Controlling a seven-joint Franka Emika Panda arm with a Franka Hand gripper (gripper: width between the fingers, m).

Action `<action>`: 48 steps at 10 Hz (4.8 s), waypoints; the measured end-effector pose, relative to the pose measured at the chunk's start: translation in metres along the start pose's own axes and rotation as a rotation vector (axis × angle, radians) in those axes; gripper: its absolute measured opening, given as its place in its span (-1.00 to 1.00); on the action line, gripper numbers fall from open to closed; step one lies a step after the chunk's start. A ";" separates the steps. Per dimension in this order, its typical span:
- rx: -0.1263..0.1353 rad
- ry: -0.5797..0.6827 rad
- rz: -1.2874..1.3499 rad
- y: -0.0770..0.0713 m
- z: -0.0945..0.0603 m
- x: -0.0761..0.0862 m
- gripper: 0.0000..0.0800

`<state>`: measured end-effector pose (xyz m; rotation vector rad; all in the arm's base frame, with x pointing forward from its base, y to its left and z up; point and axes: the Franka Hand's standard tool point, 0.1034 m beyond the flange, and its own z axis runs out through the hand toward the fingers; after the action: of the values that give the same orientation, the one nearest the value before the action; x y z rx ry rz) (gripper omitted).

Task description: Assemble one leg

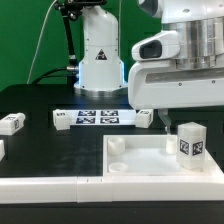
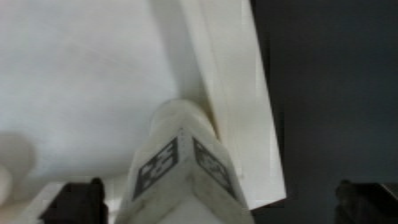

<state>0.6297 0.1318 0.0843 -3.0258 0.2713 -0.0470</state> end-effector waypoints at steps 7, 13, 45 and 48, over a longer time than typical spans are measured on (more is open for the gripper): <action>-0.035 0.002 -0.547 0.012 0.001 0.003 0.31; -0.035 0.003 -0.538 0.012 0.001 0.004 -0.27; -0.070 -0.003 -0.502 0.010 0.007 0.009 -0.27; -0.062 0.010 -0.409 0.010 0.007 0.010 -0.27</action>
Offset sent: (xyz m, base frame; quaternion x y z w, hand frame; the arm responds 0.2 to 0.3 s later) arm 0.0044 -0.0091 -0.0029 -0.0127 0.0141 -0.2076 0.9780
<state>0.6379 0.1213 0.0768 -3.0872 -0.3535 -0.0862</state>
